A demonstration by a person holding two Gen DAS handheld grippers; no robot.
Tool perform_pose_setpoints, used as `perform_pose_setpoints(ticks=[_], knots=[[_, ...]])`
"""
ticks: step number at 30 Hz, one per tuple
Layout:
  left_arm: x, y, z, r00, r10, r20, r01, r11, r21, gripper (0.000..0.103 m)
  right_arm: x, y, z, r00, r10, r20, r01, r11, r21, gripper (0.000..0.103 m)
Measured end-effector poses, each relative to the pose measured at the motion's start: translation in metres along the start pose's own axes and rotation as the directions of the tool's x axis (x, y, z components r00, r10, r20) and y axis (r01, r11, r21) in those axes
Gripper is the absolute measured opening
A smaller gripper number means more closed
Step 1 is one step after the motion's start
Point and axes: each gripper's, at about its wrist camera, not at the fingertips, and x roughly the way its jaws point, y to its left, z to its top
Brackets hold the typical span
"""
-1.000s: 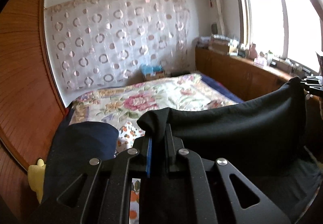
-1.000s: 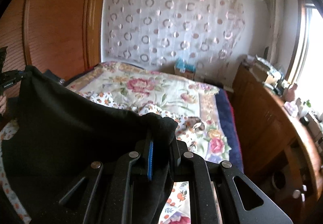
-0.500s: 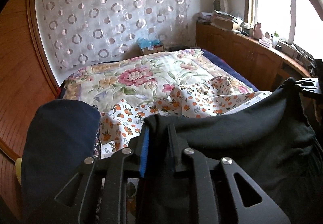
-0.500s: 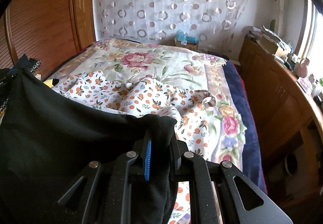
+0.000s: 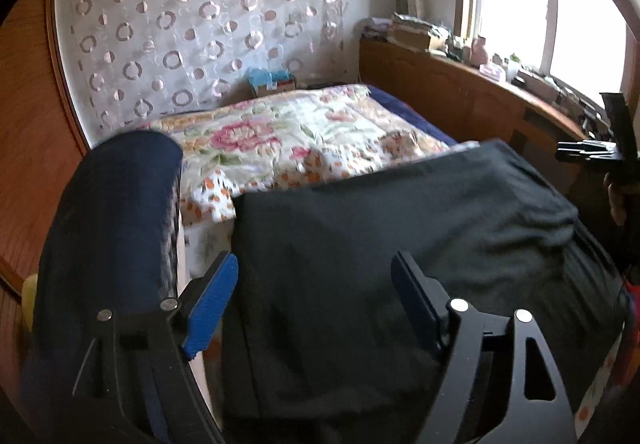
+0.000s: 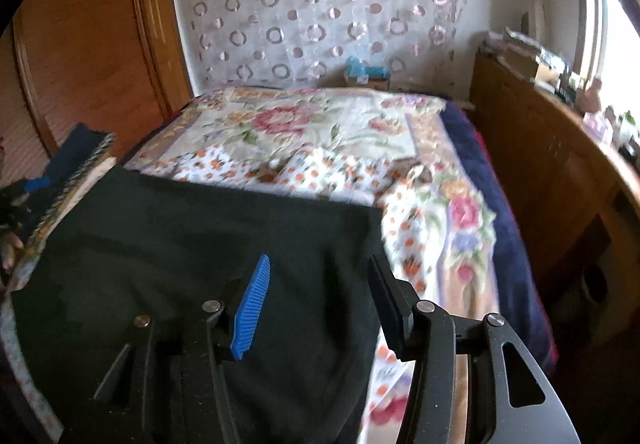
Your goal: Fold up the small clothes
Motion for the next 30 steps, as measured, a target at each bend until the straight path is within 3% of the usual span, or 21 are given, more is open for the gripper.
perform_pose_setpoints(ticks=[5, 13, 22, 30], knots=[[-0.003, -0.004, -0.032, 0.998, -0.015, -0.053, 0.014, 1.0, -0.013, 0.079, -0.027, 0.002, -0.034, 0.999, 0.014, -0.039, -0.013, 1.0, 0.014, 0.059], [0.004, -0.01, -0.068, 0.988, -0.038, -0.149, 0.033, 0.999, -0.04, 0.079, -0.048, -0.004, -0.067, 0.992, 0.017, -0.122, -0.008, 0.997, 0.079, 0.06], [0.014, -0.004, -0.083, 0.981, -0.033, -0.193, 0.014, 0.995, -0.096, 0.079, -0.033, -0.01, -0.048, 0.991, 0.036, -0.132, -0.019, 0.991, 0.134, 0.06], [0.014, 0.0, -0.082, 0.982, -0.029, -0.185, 0.004, 0.991, -0.135, 0.08, -0.028, -0.005, -0.057, 0.996, -0.01, -0.087, 0.019, 0.994, 0.11, 0.064]])
